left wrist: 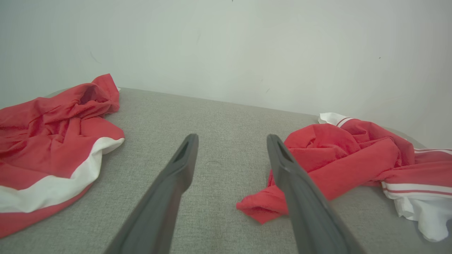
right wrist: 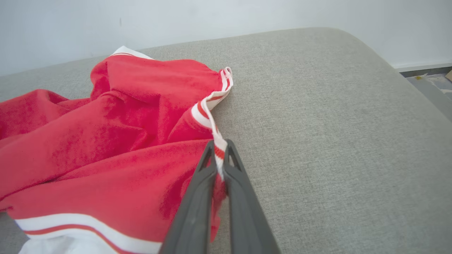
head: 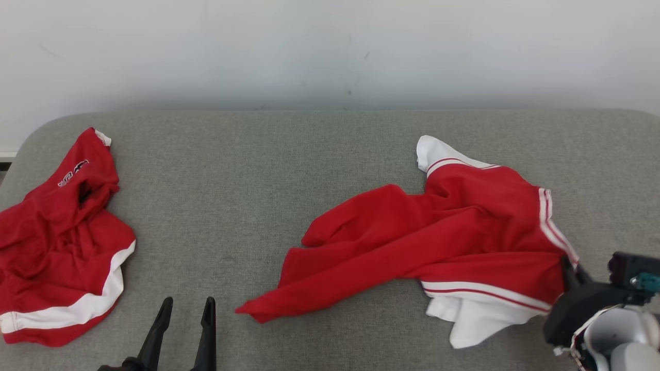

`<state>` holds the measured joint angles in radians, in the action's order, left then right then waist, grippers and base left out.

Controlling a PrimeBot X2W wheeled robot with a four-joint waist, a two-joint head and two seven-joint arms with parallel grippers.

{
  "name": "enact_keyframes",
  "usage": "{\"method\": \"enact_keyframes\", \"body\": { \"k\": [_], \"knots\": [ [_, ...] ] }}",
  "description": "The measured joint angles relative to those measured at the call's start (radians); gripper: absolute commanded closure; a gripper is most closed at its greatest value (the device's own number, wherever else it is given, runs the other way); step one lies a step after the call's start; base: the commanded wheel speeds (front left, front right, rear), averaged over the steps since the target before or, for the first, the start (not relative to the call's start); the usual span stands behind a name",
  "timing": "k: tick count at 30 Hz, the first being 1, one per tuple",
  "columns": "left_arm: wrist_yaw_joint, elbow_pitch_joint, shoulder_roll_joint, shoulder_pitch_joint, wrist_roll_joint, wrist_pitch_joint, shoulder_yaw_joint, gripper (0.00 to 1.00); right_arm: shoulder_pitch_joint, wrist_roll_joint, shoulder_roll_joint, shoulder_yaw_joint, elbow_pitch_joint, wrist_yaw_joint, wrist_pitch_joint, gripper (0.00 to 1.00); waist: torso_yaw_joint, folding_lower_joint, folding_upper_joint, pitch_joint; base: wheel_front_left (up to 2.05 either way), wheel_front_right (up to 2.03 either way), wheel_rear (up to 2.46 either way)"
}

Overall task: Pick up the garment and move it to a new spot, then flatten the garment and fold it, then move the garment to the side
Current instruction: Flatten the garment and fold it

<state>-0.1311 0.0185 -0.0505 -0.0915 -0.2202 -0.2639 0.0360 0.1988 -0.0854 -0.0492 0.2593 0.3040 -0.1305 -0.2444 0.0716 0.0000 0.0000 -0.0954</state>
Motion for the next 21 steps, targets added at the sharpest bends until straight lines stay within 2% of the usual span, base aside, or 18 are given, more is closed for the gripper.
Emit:
{"method": "enact_keyframes", "body": {
  "k": [8, 15, 18, 21],
  "knots": [
    [0.0, 0.0, 0.0, -0.001, 0.0, 0.0, 0.011, 0.0, 0.002, 0.067, -0.001, 0.058, -0.235, 0.0, -0.102, 1.0, 0.005, 0.0, 0.0, 0.011, 0.0, 0.0, 0.0],
    [0.0, -0.001, 0.0, -0.01, -0.003, 0.0, 0.013, 0.0, -0.083, 0.052, -0.001, 0.102, -0.444, 0.0, -0.204, 1.0, 0.025, 0.0, 0.0, 0.014, 0.0, 0.0, 0.0],
    [0.0, -0.002, 0.0, -0.014, -0.003, 0.0, 0.012, 0.0, -0.086, 0.051, -0.001, 0.109, -0.448, 0.0, -0.226, 1.0, 0.025, 0.0, 0.0, 0.008, 0.0, 0.0, 0.0],
    [0.0, -0.003, 0.0, -0.012, -0.003, 0.0, 0.016, 0.0, -0.048, 0.061, -0.013, 0.096, -0.37, 0.0, -0.234, 1.0, 0.025, -0.0001, 0.0, -0.005, 0.0, 0.0, 0.0]
  ]
}}
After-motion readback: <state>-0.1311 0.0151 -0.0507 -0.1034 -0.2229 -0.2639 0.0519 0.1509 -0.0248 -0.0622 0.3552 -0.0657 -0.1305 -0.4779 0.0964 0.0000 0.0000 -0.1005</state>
